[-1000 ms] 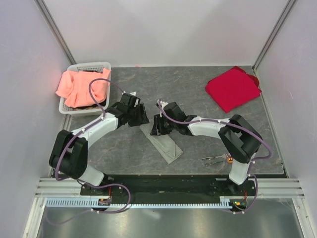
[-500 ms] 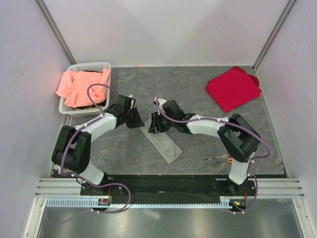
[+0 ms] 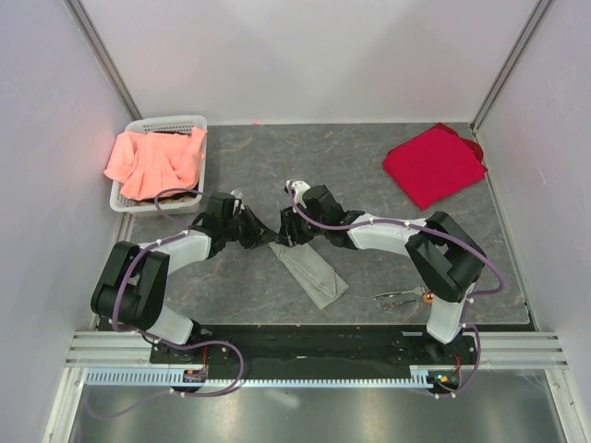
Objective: Fold the napkin into a case and place the utensils inside
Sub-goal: Fold the 2/3-rectangle-folded napkin at the center of the board.
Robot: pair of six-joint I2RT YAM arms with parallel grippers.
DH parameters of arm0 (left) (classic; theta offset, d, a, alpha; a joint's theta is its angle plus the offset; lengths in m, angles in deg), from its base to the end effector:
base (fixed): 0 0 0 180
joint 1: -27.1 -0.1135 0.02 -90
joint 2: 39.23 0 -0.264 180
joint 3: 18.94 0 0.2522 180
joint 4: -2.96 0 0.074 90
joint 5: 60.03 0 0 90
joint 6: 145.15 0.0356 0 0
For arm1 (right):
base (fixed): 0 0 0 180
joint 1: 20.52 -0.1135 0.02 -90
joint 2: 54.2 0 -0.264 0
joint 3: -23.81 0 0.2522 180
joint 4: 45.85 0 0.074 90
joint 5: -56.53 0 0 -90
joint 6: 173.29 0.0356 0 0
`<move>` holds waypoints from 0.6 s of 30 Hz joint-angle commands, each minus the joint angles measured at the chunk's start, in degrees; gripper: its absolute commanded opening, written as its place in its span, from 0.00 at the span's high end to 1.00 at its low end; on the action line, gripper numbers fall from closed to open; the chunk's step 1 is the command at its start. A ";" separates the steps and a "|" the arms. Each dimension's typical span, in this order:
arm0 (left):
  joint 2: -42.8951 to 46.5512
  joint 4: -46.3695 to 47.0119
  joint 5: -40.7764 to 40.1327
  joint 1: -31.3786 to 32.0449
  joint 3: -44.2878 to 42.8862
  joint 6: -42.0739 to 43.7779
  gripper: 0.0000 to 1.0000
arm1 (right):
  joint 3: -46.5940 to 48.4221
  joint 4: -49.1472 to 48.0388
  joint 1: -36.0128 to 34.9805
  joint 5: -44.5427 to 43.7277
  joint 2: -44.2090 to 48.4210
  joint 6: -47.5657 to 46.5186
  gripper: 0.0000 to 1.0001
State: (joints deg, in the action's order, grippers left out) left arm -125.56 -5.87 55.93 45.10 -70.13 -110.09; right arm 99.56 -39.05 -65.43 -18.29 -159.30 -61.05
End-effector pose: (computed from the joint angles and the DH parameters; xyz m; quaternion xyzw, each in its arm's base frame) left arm 0.2668 -0.1031 0.1582 -0.2008 0.8785 -0.3927 0.1835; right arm 0.2739 0.2862 0.1809 -0.2323 0.8548 0.3463 0.3088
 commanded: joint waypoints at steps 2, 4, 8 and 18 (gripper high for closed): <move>2.65 8.34 3.05 -0.16 1.92 -9.92 0.98 | -0.38 -3.14 -0.53 0.73 1.74 -1.32 0.49; 2.48 8.95 3.40 -0.07 2.10 -11.67 0.98 | -1.09 -3.32 -0.71 0.82 2.35 -1.32 0.49; 2.74 10.97 4.19 -0.16 3.15 -15.37 0.98 | -2.14 -3.50 -0.97 -0.32 2.71 -1.06 0.50; 3.36 10.19 3.49 -0.07 3.68 -14.59 0.98 | -2.50 -3.06 -0.97 -2.79 4.20 -0.53 0.87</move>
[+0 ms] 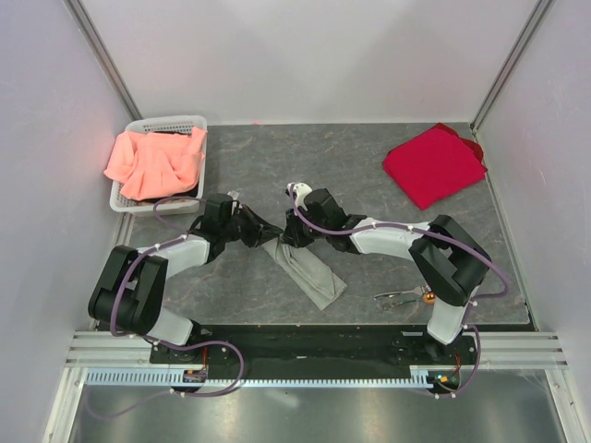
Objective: Fold the napkin into a case and place the utensils inside
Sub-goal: Fold the 2/3-rectangle-folded napkin at the center of the board.
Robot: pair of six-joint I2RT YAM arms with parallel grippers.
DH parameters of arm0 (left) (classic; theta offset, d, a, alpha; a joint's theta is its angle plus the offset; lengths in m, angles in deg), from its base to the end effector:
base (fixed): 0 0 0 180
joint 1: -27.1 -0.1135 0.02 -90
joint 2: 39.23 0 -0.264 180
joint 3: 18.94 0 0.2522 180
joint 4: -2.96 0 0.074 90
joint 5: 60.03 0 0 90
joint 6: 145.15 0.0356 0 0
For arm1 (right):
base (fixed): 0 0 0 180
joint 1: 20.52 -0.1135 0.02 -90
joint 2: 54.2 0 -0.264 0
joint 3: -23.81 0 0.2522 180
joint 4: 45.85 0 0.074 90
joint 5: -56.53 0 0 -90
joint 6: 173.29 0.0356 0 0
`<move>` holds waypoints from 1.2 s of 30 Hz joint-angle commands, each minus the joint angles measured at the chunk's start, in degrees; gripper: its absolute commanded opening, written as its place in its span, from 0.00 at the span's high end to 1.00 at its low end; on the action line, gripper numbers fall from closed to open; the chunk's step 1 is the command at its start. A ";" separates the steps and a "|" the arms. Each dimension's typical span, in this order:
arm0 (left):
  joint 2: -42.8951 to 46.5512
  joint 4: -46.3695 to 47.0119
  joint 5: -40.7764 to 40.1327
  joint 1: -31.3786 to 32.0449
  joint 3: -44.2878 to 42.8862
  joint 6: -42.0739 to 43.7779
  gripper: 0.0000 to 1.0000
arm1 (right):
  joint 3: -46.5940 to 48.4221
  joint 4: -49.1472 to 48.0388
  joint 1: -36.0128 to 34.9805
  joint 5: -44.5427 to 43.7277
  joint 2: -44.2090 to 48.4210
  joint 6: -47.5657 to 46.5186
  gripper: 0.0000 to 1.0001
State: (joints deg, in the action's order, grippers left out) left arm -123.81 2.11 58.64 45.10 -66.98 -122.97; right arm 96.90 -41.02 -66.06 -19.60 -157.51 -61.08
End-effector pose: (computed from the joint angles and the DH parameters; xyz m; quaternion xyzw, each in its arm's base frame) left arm 0.2623 -0.1032 0.1623 -0.2663 0.8340 -0.4549 0.1634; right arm 0.2654 0.2826 0.1811 -0.2326 0.8513 0.3442 0.3205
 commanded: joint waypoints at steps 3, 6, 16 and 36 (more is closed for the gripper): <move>1.43 2.04 0.86 -0.16 0.36 1.18 0.98 | 1.31 2.68 -0.34 -3.23 2.23 -0.95 1.00; 1.78 -0.85 0.00 -0.07 -1.75 8.47 0.81 | 3.16 7.25 -0.25 -3.41 1.53 -2.43 1.00; 10.05 -21.32 -23.37 8.00 -6.49 24.29 0.66 | 5.26 11.83 -0.34 -3.76 0.74 -2.45 1.00; -2.26 -30.05 -50.29 24.54 -14.76 27.38 0.69 | 4.13 9.37 0.27 -0.95 1.18 2.13 1.00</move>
State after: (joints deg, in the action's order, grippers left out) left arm -123.87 -27.25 13.55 69.20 -79.29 -97.94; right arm 100.20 -29.96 -66.04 -21.72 -157.03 -59.94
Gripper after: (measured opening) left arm 0.299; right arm 0.019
